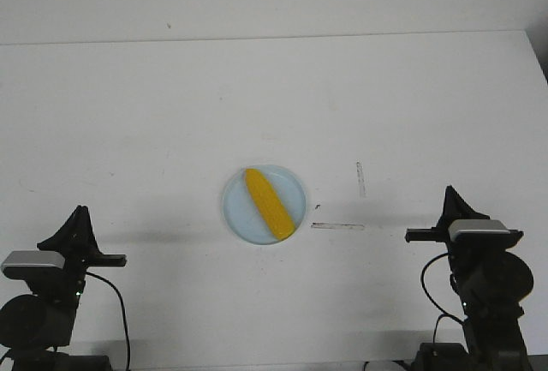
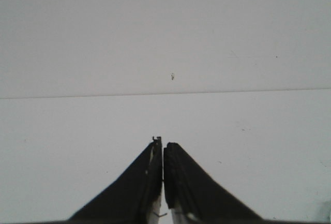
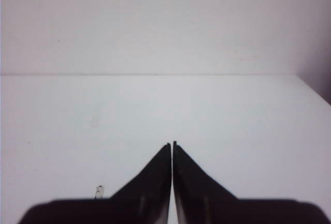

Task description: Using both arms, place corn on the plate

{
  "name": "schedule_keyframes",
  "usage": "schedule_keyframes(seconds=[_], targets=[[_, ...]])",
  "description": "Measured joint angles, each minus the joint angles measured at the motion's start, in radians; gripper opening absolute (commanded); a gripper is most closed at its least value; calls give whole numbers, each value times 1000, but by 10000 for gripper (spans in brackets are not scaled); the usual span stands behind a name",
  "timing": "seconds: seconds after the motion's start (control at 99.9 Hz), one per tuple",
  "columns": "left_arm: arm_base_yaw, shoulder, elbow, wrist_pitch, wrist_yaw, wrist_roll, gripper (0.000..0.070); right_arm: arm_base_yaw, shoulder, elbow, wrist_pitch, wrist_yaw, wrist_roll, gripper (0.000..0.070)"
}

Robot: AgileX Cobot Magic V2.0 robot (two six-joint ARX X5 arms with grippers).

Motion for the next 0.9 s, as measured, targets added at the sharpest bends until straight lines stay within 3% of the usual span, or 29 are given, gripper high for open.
schedule_keyframes(seconds=[0.34,0.901], targets=[[0,0,0,0,0,0,1,0,-218,0,-62,-1,0,3],[0,0,0,0,0,0,1,0,-241,0,-66,-4,0,3]])
